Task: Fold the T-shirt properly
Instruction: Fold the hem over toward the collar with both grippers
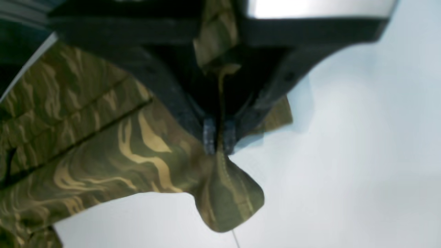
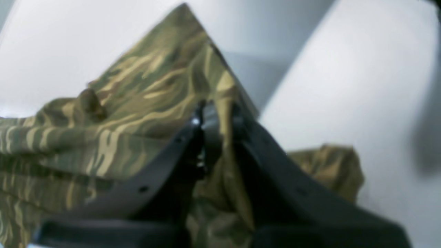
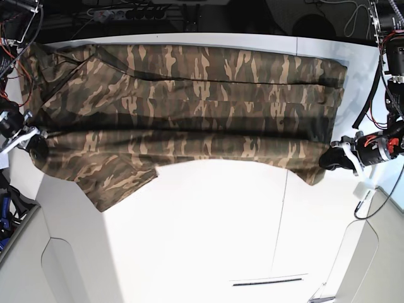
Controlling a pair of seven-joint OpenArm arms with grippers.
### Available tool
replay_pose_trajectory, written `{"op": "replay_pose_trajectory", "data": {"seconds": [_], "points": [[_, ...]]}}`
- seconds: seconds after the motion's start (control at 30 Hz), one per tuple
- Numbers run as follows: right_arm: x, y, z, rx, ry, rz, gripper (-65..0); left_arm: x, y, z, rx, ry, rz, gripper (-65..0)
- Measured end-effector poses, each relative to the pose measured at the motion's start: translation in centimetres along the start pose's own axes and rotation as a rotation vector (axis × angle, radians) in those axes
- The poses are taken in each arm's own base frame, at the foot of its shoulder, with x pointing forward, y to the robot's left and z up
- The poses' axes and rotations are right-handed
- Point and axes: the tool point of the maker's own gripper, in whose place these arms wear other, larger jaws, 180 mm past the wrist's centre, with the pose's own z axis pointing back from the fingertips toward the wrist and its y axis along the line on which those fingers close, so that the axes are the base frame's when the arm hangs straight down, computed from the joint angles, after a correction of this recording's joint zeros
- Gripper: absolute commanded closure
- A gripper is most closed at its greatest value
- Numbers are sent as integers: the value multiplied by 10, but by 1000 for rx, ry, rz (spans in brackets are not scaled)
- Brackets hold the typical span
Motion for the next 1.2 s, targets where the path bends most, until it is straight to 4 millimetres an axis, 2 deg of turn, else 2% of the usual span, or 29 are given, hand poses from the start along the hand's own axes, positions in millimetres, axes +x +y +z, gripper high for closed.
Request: {"op": "replay_pose_trajectory", "data": {"seconds": [0.23, 0.27, 0.33, 0.37, 0.4, 0.43, 0.57, 0.67, 0.77, 0.87, 0.93, 1.03, 1.2], "points": [[-53, -8, 12, -26, 91, -45, 0, -49, -2, -3, -5, 89, 46, 0], [-58, -8, 11, -25, 97, -56, -36, -51, -3, -4, -7, 93, 49, 0], [-65, -8, 10, -29, 108, -71, -223, -51, -5, -6, -13, 86, 53, 0], [-66, -8, 8, -32, 104, -73, -295, -50, -6, -7, -16, 78, 55, 0], [-65, -8, 7, -33, 95, -73, -343, -49, -7, -8, -19, 69, 57, 0], [-63, -7, 7, -32, 84, -74, -360, -49, -9, -10, -23, 64, 59, 0], [-47, -12, 9, -45, 6, -75, -360, -49, -12, -13, -33, 61, 65, 0], [-19, -15, 9, -56, -89, -73, -360, -50, -12, -13, -32, 62, 65, 0], [16, -10, 4, -39, -167, -52, -360, -50, -12, -13, -31, 63, 64, 0], [37, -6, -4, -52, -200, -25, -360, -50, -12, -13, -30, 63, 64, 0], [38, -6, -13, -71, -189, -29, -360, -50, -12, -13, -30, 63, 64, 0], [29, -11, -29, -103, -151, -50, -360, -50, -12, -13, -30, 64, 64, 0], [-4, -2, -65, -73, -53, -67, -359, -50, -12, -13, -31, 63, 64, 0]]}}
